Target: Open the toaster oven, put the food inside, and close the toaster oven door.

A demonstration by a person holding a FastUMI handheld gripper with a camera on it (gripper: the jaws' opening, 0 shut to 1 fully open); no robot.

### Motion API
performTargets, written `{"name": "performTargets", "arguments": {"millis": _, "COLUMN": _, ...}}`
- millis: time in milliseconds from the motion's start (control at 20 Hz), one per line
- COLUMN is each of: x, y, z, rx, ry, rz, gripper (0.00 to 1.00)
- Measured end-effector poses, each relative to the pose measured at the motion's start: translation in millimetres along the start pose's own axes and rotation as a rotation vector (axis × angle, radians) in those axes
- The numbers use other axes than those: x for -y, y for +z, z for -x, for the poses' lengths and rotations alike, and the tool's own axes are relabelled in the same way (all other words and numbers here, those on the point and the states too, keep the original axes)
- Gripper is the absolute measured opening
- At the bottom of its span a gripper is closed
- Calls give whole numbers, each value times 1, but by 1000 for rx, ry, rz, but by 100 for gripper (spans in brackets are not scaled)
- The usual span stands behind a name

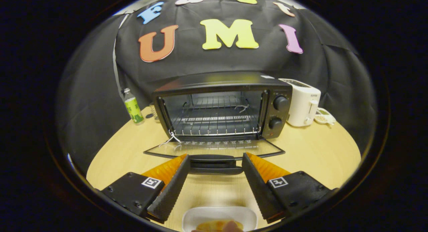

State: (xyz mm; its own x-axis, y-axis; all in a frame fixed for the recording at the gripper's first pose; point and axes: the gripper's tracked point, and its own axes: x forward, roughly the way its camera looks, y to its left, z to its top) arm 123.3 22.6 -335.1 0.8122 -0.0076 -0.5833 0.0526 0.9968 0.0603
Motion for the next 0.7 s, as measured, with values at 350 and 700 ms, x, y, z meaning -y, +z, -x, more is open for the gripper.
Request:
{"name": "performTargets", "arguments": {"millis": 350, "x": 2, "y": -35, "z": -2, "rx": -107, "ry": 23, "rz": -20, "gripper": 98}}
{"name": "performTargets", "arguments": {"millis": 700, "x": -13, "y": 0, "z": 87, "rx": 183, "ry": 137, "rz": 138, "gripper": 100}}
